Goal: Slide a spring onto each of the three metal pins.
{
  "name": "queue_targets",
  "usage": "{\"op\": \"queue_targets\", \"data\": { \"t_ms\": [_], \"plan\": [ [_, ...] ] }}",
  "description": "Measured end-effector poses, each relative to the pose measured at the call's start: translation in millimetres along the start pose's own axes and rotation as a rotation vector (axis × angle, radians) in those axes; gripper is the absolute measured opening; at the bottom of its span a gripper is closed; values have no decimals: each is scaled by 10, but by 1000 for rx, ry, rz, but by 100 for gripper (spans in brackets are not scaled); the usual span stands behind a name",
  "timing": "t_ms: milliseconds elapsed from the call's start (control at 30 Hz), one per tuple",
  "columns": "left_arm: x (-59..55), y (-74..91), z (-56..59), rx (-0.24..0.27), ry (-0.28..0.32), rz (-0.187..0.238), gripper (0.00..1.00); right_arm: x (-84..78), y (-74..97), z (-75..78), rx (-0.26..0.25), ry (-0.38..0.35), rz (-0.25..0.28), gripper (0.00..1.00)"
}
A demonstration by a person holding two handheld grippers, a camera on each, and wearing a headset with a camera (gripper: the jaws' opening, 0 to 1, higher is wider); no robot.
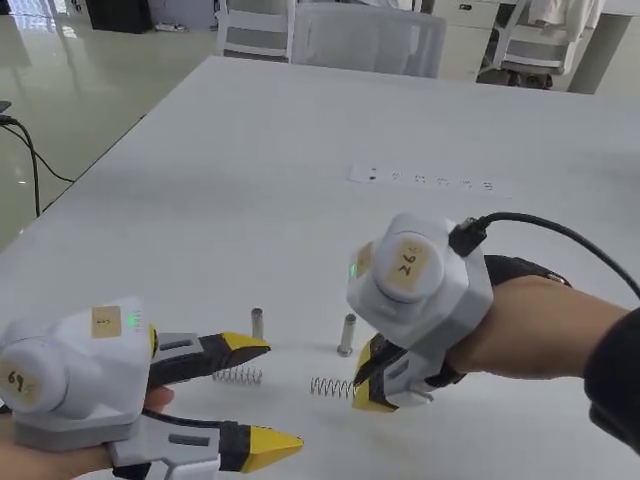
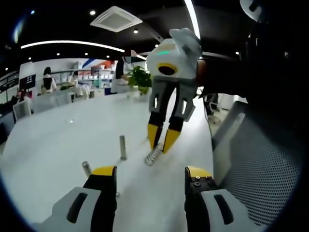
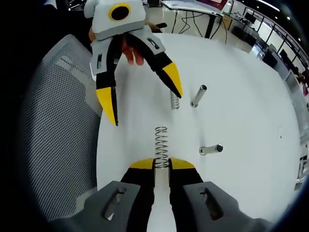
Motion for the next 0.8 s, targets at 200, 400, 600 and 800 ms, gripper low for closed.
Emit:
{"op": "queue_targets", "data": {
  "t_ms": [200, 400, 600, 800],
  "plan": [
    [56, -50, 39, -39, -33, 1, 41, 70, 51, -44, 3, 25, 8, 8],
    [87, -81, 74, -65, -47, 6, 35, 119, 94, -80, 5, 42, 20, 8],
    [111, -106, 129, -94, -68, 11, 26, 154, 119, -116, 9, 65, 21, 8],
    [116, -106, 151, -108, -82, 11, 21, 187, 140, -153, 14, 86, 22, 8]
  ]
}}
Point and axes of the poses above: the centre of the closed fingertips' face, and the gripper's own axes: y roughly backward along the fingers, z roughly to its right, x roughly out of its top, the point moved 6 cm from there along y, roughly backward along the fingers, and after that the axes turned 5 degrees about y, right-handed, at the moved point
